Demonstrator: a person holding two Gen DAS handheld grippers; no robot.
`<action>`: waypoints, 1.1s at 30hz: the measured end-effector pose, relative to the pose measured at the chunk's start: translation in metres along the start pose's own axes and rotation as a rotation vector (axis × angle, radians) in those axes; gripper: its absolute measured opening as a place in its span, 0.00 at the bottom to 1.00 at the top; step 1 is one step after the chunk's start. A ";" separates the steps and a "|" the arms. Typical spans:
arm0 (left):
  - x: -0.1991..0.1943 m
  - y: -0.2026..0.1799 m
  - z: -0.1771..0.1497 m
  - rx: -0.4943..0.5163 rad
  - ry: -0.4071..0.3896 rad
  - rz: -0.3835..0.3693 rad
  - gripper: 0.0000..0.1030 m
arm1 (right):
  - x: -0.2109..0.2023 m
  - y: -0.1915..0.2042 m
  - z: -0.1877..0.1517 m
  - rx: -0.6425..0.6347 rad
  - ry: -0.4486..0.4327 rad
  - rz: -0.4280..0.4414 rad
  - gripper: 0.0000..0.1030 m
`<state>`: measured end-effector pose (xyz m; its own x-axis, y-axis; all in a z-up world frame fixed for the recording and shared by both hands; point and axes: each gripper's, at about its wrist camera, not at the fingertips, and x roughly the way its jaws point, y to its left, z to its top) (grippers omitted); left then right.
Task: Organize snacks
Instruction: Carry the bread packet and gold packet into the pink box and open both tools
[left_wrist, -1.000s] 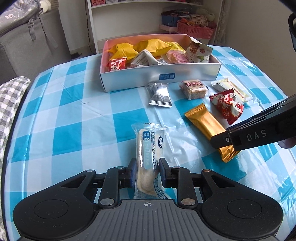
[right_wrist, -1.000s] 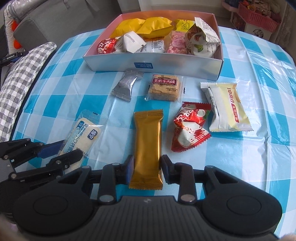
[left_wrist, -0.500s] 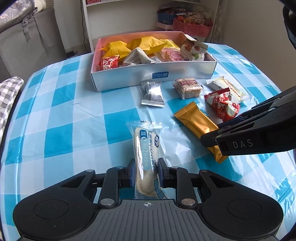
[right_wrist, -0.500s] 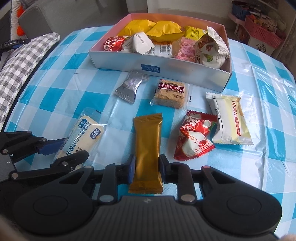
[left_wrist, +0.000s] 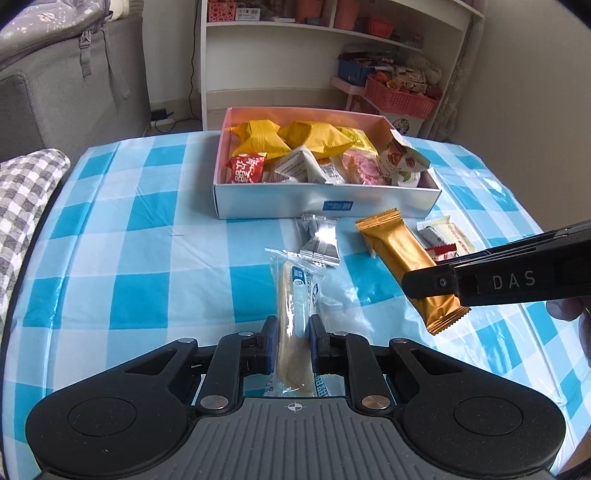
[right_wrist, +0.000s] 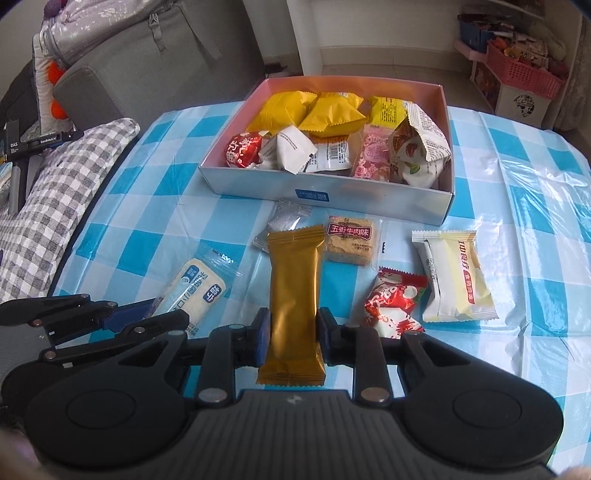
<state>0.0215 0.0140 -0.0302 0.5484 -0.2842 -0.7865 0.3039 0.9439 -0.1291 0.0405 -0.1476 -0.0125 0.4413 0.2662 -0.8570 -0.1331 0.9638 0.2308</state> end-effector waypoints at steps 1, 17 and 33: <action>-0.002 0.001 0.002 -0.006 -0.007 -0.002 0.14 | -0.002 0.000 0.002 0.009 -0.008 0.005 0.23; -0.008 0.023 0.023 -0.088 -0.054 -0.013 0.14 | -0.002 -0.005 0.031 0.102 -0.064 0.034 0.23; 0.011 0.028 0.080 -0.086 -0.098 -0.011 0.14 | -0.004 -0.041 0.076 0.224 -0.145 0.053 0.23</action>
<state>0.0981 0.0236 0.0057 0.6203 -0.3058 -0.7224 0.2444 0.9504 -0.1924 0.1118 -0.1868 0.0166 0.5638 0.2996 -0.7697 0.0335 0.9228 0.3837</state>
